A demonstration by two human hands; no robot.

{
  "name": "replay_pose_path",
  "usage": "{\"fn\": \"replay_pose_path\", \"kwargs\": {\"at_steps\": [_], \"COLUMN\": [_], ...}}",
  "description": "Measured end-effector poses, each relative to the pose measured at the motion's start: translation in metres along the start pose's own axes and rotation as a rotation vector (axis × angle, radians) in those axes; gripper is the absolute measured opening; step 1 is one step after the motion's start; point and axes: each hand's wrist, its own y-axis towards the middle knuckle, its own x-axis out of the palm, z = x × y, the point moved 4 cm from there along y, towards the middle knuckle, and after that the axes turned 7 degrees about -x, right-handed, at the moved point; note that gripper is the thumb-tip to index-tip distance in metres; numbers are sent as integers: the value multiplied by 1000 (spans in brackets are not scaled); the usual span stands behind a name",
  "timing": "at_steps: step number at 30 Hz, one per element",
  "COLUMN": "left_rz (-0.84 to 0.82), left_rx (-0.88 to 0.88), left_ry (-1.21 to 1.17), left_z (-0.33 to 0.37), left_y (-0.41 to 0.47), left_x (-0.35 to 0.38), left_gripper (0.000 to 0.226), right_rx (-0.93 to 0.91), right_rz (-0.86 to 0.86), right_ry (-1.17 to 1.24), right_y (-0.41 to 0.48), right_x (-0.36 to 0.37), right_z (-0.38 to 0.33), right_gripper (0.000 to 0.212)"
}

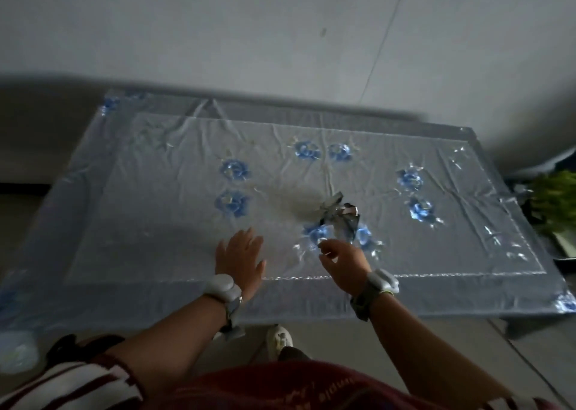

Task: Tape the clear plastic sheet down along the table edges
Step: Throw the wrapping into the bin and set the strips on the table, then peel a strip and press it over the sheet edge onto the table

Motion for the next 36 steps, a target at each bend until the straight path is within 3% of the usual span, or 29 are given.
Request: {"fn": "replay_pose_path", "kwargs": {"at_steps": [6, 11, 16, 20, 26, 29, 32, 36], "left_rz": [78, 72, 77, 105, 133, 140, 153, 159], "left_rx": [-11, -31, -50, -45, -38, -40, -34, -45], "left_ry": [107, 81, 90, 80, 77, 84, 87, 70], "left_z": [24, 25, 26, 26, 27, 26, 25, 27], "left_y": [9, 10, 10, 8, 8, 8, 8, 8], "left_x": [16, 25, 23, 21, 20, 21, 22, 22], "left_gripper": [56, 59, 58, 56, 55, 55, 56, 55], "right_rx": [-34, -185, -271, -333, -52, 86, 269, 198], "right_rz": [1, 154, -210, -145, -45, 79, 82, -93], "right_ry": [-19, -64, -322, -311, 159, 675, 1195, 1162], "right_y": [39, 82, 114, 113, 116, 118, 119, 107], "right_x": [-43, -58, -46, -39, -47, -57, -61, -52], "right_z": [42, 37, 33, 34, 32, 26, 24, 6], "right_gripper": [20, 26, 31, 17, 8, 13, 21, 17]}}
